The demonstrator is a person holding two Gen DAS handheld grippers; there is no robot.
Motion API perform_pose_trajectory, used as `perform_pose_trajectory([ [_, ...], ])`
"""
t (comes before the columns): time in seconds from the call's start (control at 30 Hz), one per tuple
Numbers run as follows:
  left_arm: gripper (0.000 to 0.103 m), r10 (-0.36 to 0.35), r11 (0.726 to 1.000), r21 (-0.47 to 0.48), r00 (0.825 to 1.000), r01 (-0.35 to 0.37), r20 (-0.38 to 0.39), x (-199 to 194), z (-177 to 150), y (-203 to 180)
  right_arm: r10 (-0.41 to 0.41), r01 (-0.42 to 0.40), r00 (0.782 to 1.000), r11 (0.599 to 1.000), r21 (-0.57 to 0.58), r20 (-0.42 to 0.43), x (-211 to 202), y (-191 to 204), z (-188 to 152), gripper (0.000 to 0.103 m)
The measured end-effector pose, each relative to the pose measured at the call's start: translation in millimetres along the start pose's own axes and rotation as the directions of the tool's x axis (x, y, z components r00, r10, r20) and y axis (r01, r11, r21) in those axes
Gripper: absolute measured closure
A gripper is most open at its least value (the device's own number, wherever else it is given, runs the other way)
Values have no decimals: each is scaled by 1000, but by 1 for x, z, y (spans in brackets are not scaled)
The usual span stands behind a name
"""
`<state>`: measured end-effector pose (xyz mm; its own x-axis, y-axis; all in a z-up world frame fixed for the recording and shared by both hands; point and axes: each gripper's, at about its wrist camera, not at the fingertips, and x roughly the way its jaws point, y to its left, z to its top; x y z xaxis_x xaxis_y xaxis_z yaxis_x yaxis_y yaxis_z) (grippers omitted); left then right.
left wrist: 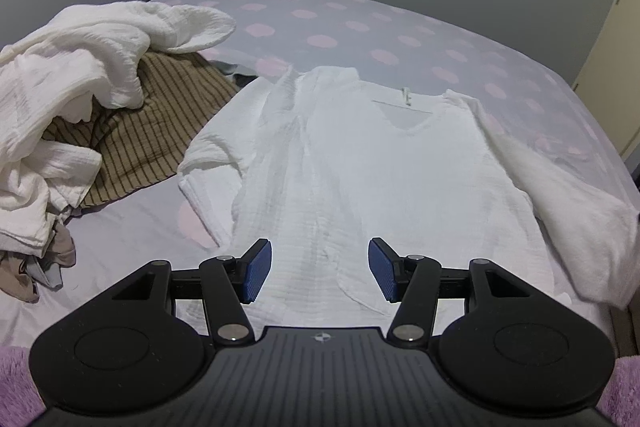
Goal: Fold clothes
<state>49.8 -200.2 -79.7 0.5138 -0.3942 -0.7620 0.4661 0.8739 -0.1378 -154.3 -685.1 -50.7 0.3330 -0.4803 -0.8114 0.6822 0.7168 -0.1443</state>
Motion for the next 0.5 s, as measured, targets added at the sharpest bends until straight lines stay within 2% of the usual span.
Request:
perform_pose_trajectory([
  [0.2, 51, 29, 1000, -12, 1000, -29, -12, 5, 5, 4, -121, 123, 992, 988, 90, -24, 41, -52, 26, 99],
  [0.4, 51, 48, 998, -38, 998, -49, -27, 8, 9, 12, -238, 244, 969, 960, 138, -62, 73, -74, 29, 99],
  [0.5, 51, 49, 998, -48, 998, -51, -30, 8, 10, 16, -220, 227, 974, 960, 164, -57, 74, -76, 25, 92],
])
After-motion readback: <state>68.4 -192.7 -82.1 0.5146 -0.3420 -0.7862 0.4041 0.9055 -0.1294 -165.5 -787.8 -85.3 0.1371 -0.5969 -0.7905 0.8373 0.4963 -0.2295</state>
